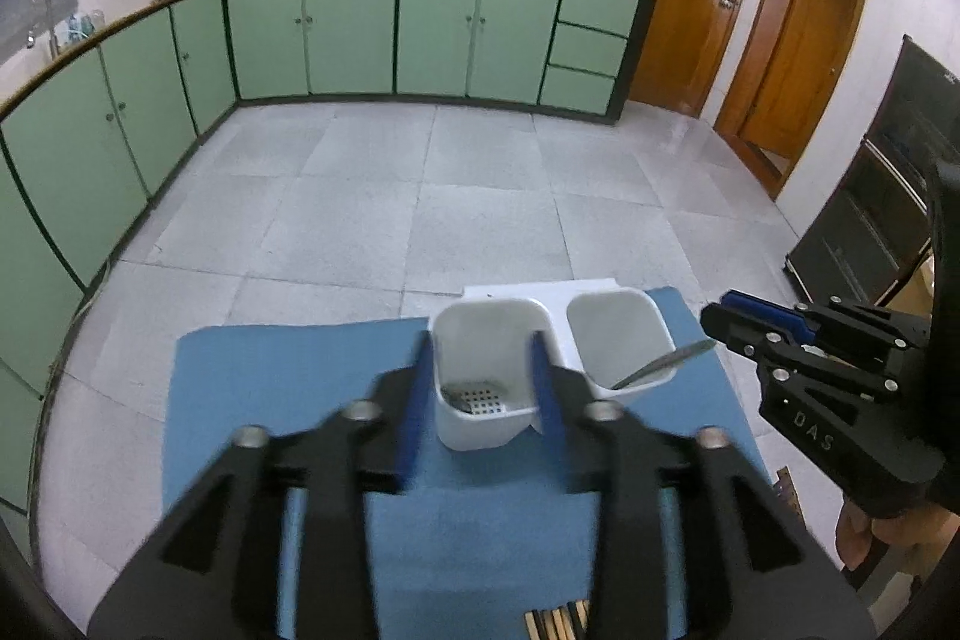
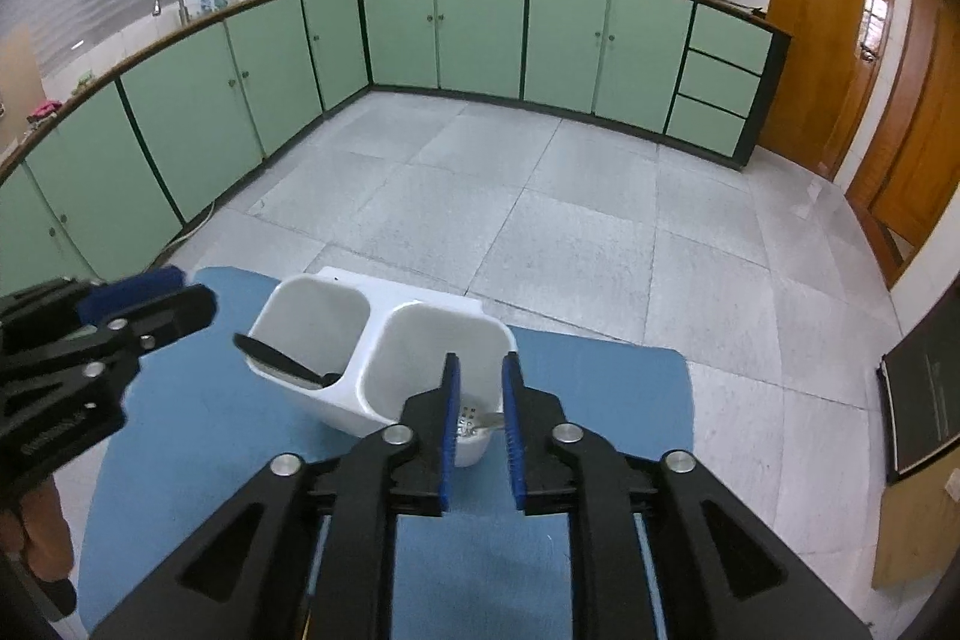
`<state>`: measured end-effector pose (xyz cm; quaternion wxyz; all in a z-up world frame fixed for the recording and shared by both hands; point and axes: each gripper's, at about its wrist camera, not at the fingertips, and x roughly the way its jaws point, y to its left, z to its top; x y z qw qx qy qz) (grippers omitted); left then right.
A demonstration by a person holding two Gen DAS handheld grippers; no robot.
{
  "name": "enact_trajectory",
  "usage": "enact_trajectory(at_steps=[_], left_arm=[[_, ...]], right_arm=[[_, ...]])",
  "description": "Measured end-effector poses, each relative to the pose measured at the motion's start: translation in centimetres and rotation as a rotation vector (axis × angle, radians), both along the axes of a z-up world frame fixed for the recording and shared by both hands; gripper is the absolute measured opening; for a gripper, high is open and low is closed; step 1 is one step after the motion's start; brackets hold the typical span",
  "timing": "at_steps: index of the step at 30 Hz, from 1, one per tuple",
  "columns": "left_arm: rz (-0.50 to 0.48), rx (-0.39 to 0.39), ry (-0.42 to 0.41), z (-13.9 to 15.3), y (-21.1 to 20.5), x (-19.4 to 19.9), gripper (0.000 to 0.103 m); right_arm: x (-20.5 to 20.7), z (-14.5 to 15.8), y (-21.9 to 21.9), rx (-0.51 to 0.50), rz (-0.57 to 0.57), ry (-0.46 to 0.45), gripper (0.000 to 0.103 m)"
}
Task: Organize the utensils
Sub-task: 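Lower each spoon into a holder compartment and open both tools, then grasp one red-patterned chopstick from the bundle with the right tool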
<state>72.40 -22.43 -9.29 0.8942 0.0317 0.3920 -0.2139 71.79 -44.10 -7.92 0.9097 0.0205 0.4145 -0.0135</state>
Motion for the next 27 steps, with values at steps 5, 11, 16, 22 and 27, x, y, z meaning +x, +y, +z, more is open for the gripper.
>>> enact_trajectory(at_steps=[5, 11, 16, 22, 27], left_arm=[[0.007, -0.001, -0.091, 3.5, 2.1, -4.6, 0.077], [-0.001, 0.006, -0.167, 5.0, 6.2, -13.3, 0.088], [0.009, 0.022, -0.183, 2.2, 9.9, -21.2, 0.089], [0.089, -0.012, -0.174, -3.2, 15.2, -29.4, 0.090], [0.113, 0.020, -0.178, -8.7, 17.2, -34.7, 0.090]], right_arm=[[-3.8, 2.7, -0.3, 0.003, -0.007, -0.057, 0.025], [-14.2, 4.1, 1.2, -0.045, 0.017, -0.173, 0.041], [-24.4, 1.2, 2.8, -0.018, 0.035, -0.200, 0.049], [-34.6, -5.2, 5.6, 0.019, 0.013, -0.181, 0.049], [-39.2, -11.4, 8.2, 0.054, -0.002, -0.123, 0.049]])
